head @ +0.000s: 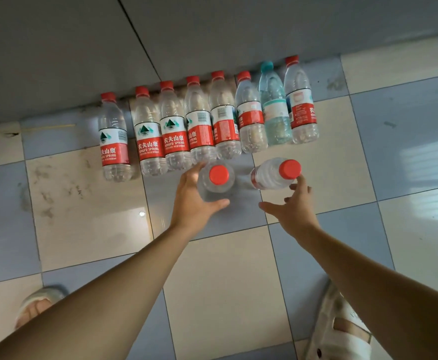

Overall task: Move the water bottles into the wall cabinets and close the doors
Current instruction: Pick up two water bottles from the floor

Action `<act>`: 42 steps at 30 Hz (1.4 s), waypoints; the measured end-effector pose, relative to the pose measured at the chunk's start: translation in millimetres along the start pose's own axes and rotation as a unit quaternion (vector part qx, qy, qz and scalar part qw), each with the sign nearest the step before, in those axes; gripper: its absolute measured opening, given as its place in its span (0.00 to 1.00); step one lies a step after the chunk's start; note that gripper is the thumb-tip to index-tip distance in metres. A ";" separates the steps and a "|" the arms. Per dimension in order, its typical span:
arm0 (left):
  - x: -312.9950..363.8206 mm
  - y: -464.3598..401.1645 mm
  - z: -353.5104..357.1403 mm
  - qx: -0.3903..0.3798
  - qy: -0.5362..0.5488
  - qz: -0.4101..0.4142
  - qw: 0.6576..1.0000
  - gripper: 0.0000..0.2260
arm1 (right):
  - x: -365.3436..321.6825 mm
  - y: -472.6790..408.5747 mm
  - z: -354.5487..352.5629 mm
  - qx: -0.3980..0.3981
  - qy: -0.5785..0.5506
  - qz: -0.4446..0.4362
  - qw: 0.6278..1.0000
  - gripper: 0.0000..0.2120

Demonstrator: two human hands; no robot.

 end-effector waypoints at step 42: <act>350.4 218.8 -374.3 0.143 0.192 0.030 0.970 0.23 | -449.5 333.3 -174.6 -0.079 -0.141 -0.244 0.956 0.28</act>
Point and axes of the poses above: each hand's wrist, its own y-axis away from the middle knuckle, its own z-axis out of the palm, x = y × z, the point moved 6 cm from there along -y, towards the middle knuckle, and after that the axes turned 4 degrees about -y, right-handed, at the moved point
